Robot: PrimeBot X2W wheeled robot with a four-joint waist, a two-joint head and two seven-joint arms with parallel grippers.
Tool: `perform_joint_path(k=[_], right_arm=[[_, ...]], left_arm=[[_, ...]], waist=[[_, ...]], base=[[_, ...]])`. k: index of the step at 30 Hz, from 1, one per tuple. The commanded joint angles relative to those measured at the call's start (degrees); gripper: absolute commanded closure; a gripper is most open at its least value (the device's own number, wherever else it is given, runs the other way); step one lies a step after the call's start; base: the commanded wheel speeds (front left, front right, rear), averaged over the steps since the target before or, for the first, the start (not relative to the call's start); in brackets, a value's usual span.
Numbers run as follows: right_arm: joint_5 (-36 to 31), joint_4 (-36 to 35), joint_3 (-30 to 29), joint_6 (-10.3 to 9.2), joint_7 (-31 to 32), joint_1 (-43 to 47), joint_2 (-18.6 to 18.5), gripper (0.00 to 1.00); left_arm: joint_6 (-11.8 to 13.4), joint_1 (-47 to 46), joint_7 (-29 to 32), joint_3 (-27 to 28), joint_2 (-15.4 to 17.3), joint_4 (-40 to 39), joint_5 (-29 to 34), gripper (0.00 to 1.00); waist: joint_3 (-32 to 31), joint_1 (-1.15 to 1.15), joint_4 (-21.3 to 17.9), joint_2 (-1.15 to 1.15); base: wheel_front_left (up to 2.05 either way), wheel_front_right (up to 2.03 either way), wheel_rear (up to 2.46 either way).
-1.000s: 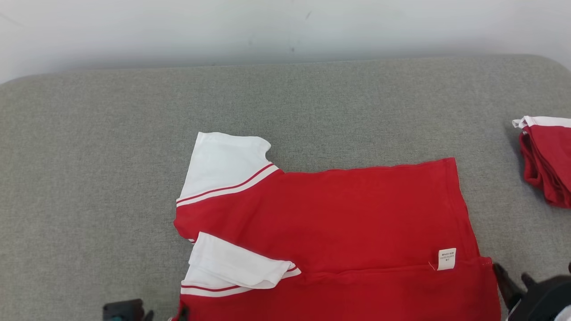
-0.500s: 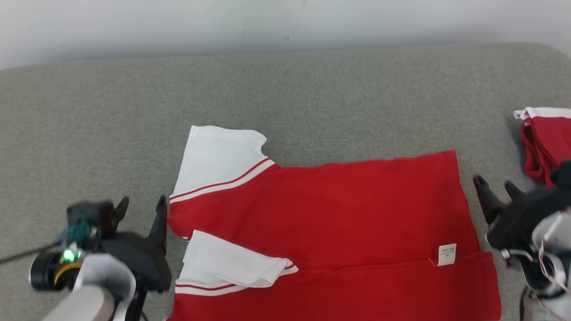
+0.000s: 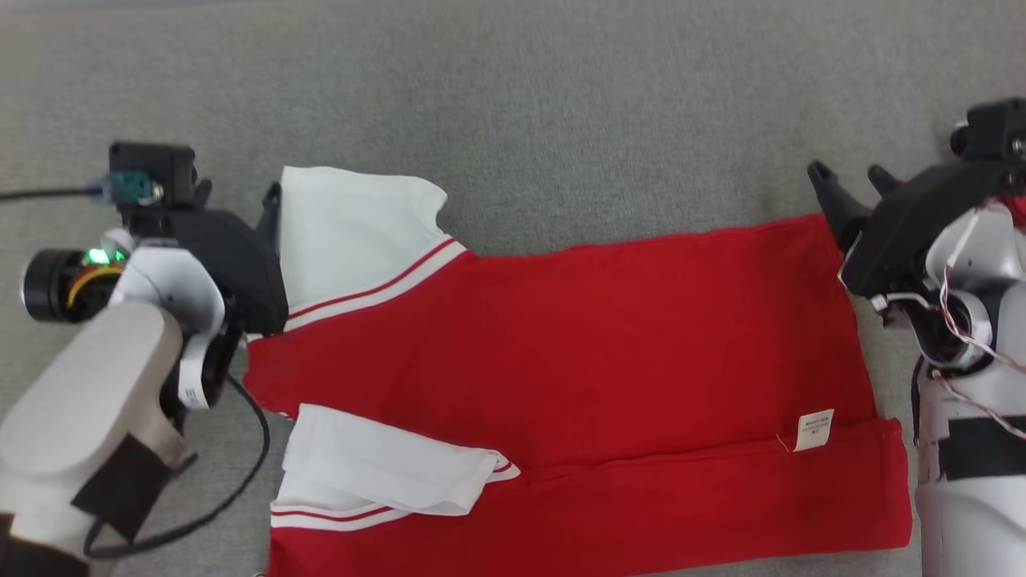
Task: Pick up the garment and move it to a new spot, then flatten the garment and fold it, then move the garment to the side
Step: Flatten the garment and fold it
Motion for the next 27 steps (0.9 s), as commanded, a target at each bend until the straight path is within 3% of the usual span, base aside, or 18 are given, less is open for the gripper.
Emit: perform_joint_path(k=[1,17,18,19,20,21,22,27], right_arm=[[0.4,0.6,0.5,-0.14,-0.5,-1.3,-0.3,0.0],[2.2,2.2,2.8,-0.14,-2.6,-3.8,-2.3,0.0],[2.3,2.1,2.9,-0.14,-2.6,-3.7,-2.4,0.0],[2.3,2.1,3.0,-0.14,-2.6,-3.7,-2.3,0.0],[2.3,2.0,3.2,-0.14,-2.5,-3.7,-2.2,0.0],[2.3,2.0,3.5,-0.14,-2.2,-3.7,-2.1,0.0],[2.2,2.1,3.8,-0.14,-1.9,-3.8,-2.1,0.0],[1.1,2.3,4.8,-0.14,-0.3,-4.2,-2.5,0.0]], left_arm=[[-0.5,-2.0,0.9,-0.4,-0.3,1.9,0.6,0.0],[-3.5,-7.5,7.3,-2.9,-1.8,9.7,-0.2,0.02],[-3.8,-7.4,7.8,-3.1,-1.8,9.7,-0.4,0.17],[-4.1,-7.4,8.4,-3.4,-1.7,9.7,-0.5,0.42],[-4.3,-7.4,9.1,-3.7,-1.6,9.7,-0.7,0.56],[-4.6,-7.4,9.5,-3.9,-1.6,9.6,-0.8,0.93],[-4.6,-7.5,9.7,-3.8,-1.5,9.6,-0.7,1.0],[-5.3,-7.8,10.1,-3.7,-1.5,9.7,-1.5,1.0]], waist=[[3.4,-0.01,-1.9,-0.01],[5.5,-0.01,-2.3,-0.01],[5.5,-0.01,-2.3,-0.01],[5.5,-0.01,-2.3,-0.01],[5.4,-0.01,-2.4,-0.01],[5.5,-0.01,-2.5,-0.01],[5.5,-0.01,-2.6,-0.01],[5.9,-0.01,-3.0,-0.01]], base=[[0.0,0.0,0.0],[0.0,0.0,0.0],[0.0,0.0,0.0],[0.0,0.0,0.0],[0.0,0.0,0.0],[0.0,0.0,0.0],[0.0,0.0,0.0],[0.0,0.0,0.0]])
